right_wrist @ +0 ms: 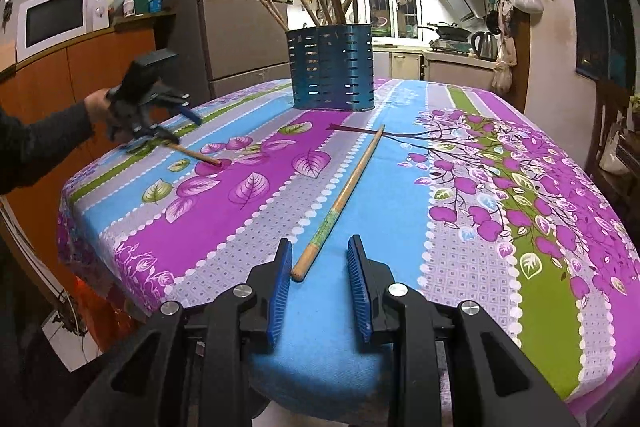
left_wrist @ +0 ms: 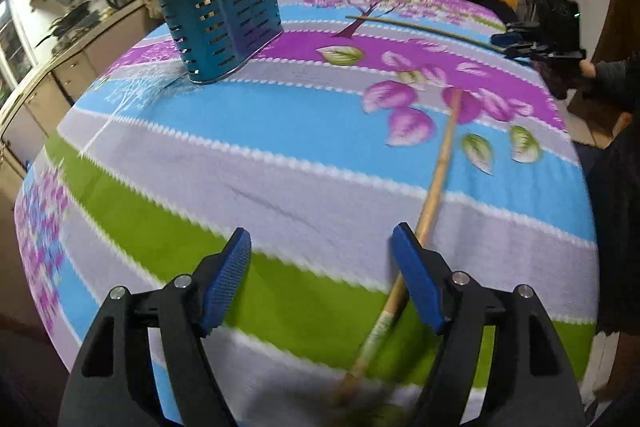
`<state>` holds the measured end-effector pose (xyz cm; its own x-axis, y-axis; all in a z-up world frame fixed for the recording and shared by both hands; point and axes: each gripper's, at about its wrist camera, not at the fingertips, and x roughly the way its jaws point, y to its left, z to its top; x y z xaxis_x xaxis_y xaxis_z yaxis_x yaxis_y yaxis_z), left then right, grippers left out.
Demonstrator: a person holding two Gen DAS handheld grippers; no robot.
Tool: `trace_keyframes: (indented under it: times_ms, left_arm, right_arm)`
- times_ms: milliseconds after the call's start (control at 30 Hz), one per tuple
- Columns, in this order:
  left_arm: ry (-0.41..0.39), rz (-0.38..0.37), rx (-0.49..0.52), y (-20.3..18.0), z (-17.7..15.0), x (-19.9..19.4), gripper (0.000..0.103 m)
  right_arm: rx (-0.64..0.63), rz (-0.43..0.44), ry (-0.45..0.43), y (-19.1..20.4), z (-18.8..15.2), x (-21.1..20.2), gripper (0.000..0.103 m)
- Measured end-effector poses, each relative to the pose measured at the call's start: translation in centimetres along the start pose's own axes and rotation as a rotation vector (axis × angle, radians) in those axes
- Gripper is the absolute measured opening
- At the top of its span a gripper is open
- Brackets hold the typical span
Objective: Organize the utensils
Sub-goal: 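Close the left gripper on a chopstick lying on the tablecloth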
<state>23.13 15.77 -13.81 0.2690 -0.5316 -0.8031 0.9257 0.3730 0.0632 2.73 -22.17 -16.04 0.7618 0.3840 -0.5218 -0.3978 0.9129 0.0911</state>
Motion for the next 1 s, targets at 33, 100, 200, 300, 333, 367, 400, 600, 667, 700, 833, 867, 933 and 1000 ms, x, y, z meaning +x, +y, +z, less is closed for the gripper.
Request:
trace_keyframes:
  times_ms: [33, 100, 200, 300, 333, 367, 400, 600, 667, 700, 833, 867, 933, 1000]
  left_arm:
    - [-0.018, 0.020, 0.000, -0.8, -0.7, -0.5, 0.070]
    - [-0.023, 0.038, 0.015, -1.9, -1.4, -1.5, 0.069]
    - [-0.014, 0.032, 0.007, -2.9, -2.6, -2.3, 0.070]
    - [-0.022, 0.061, -0.005, -3.2, -3.5, -3.1, 0.070]
    - [-0.027, 0.071, -0.004, -3.3, -3.7, -3.3, 0.069]
    - [-0.030, 0.081, -0.004, -3.2, -3.7, -3.3, 0.069]
    - [-0.030, 0.089, -0.005, -3.2, -3.7, -3.3, 0.069]
    - [-0.072, 0.086, -0.018, -3.6, -4.2, -4.8, 0.070]
    - [-0.101, 0.058, -0.059, -3.9, -5.0, -5.9, 0.070]
    - [-0.103, 0.056, -0.067, -4.3, -5.4, -6.2, 0.070]
    - [-0.084, 0.065, -0.063, -6.4, -7.0, -7.1, 0.068]
    - [-0.075, 0.063, -0.065, -6.5, -7.2, -7.0, 0.061]
    - [-0.033, 0.038, -0.062, -6.6, -7.4, -6.2, 0.051]
    - [-0.038, 0.028, -0.062, -6.7, -7.4, -6.3, 0.038]
  right_arm:
    - [-0.002, -0.001, 0.002, 0.0, 0.0, 0.0, 0.030]
    - [-0.010, -0.005, 0.004, 0.0, 0.1, 0.1, 0.030]
    - [-0.005, -0.014, -0.002, 0.1, 0.2, 0.2, 0.030]
    - [-0.002, -0.022, -0.012, 0.2, 0.1, 0.5, 0.030]
    - [-0.002, -0.024, -0.015, 0.1, 0.2, 0.5, 0.031]
    - [-0.003, -0.026, -0.018, 0.1, 0.2, 0.6, 0.031]
    - [-0.004, -0.028, -0.017, 0.1, 0.2, 0.7, 0.031]
    - [-0.007, -0.035, -0.009, 0.1, 0.4, 0.8, 0.031]
    - [-0.008, -0.035, -0.009, 0.2, 0.4, 0.8, 0.031]
    - [-0.007, -0.035, -0.011, 0.1, 0.4, 0.8, 0.031]
    - [-0.003, -0.035, -0.021, 0.1, 0.4, 0.8, 0.031]
    - [-0.004, -0.034, -0.021, 0.1, 0.4, 0.8, 0.031]
    - [-0.007, -0.036, -0.022, 0.2, 0.3, 0.8, 0.031]
    - [-0.009, -0.040, -0.027, 0.2, 0.3, 0.7, 0.031]
